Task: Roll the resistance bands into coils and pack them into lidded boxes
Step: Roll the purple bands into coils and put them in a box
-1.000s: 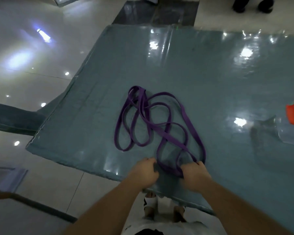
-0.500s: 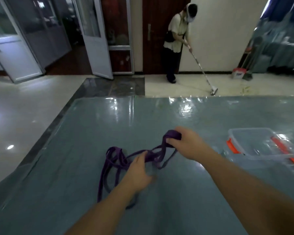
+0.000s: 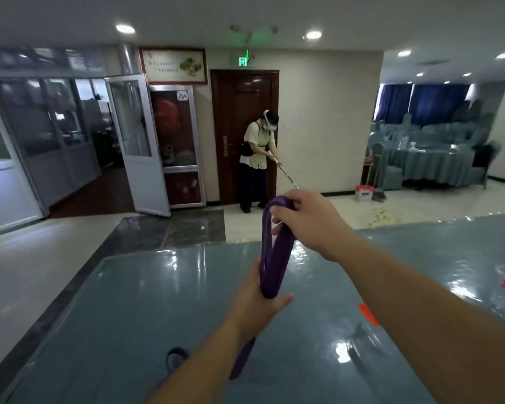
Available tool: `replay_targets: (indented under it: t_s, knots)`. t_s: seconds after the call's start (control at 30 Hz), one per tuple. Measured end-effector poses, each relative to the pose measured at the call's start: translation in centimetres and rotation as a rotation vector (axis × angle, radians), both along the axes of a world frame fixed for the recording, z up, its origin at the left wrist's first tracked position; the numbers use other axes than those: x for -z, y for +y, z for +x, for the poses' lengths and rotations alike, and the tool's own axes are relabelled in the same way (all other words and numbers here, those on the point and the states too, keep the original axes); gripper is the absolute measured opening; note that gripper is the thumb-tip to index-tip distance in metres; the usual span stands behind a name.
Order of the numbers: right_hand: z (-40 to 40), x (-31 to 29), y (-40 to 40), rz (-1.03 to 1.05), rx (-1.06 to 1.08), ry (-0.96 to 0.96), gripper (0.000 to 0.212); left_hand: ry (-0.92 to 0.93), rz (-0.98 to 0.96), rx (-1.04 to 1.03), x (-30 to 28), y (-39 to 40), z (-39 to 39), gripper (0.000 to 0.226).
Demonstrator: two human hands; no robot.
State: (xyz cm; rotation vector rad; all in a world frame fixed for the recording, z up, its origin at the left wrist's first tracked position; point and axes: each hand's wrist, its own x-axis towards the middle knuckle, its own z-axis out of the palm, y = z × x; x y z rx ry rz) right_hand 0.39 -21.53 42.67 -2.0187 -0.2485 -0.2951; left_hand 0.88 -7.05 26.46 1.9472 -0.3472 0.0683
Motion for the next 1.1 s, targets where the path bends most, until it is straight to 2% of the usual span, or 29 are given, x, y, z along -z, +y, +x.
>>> replay_targets:
  t_s: [0.07, 0.13, 0.23, 0.37, 0.43, 0.57, 0.67, 0.77, 0.83, 0.9, 1.0, 1.07, 1.1]
  knots:
    - [-0.1, -1.4, -0.7, 0.095, 0.012, -0.008, 0.009, 0.0, -0.057, -0.011, -0.2, -0.8, -0.1, 0.034]
    - [-0.2, -3.1, -1.6, 0.193, 0.03, -0.014, 0.01, 0.016, -0.083, -0.01, -0.3, -1.2, -0.1, 0.02]
    - [-0.7, -5.2, -3.3, 0.335, 0.054, -0.033, 0.009, 0.105, -0.076, 0.025, 0.6, -1.4, -0.4, 0.015]
    - [-1.1, -6.6, -6.4, 0.52, 0.117, -0.085, 0.003, 0.309, 0.195, 0.047, 4.5, -0.5, -1.0, 0.006]
    - [-0.5, -6.1, -8.3, 0.539, 0.168, -0.065, 0.011, 0.353, 0.232, -0.005, 5.8, 0.0, -1.3, 0.012]
    - [1.2, -2.4, -12.0, 0.44, 0.281, 0.102, 0.021, 0.36, 0.142, -0.229, 5.4, 1.2, -1.3, 0.02]
    - [2.1, 2.1, -14.0, 0.322, 0.335, 0.246, 0.021, 0.269, 0.141, -0.331, 3.1, 2.7, -1.0, 0.013]
    - [2.3, 7.4, -14.1, 0.07, 0.366, 0.396, 0.025, 0.124, 0.244, -0.356, -0.2, 4.1, -0.5, 0.006]
    - [2.0, 10.1, -12.6, -0.101, 0.359, 0.479, 0.042, 0.042, 0.349, -0.331, -2.2, 4.4, 0.1, 0.005]
    - [1.6, 11.5, -10.3, -0.107, 0.212, 0.51, 0.066, -0.02, 0.45, -0.263, -3.8, 3.9, 0.6, 0.007]
    - [0.3, 11.5, -5.5, -0.13, -0.215, 0.453, 0.096, -0.12, 0.669, -0.077, -5.7, 1.7, 0.5, 0.019]
    - [-0.2, 11.2, -2.7, -0.208, -0.351, 0.37, 0.101, -0.151, 0.754, -0.005, -6.7, 0.5, 0.4, 0.028]
    - [-0.3, 11.0, -1.7, -0.196, -0.352, 0.342, 0.098, -0.157, 0.764, 0.001, -7.0, 0.4, 0.5, 0.031]
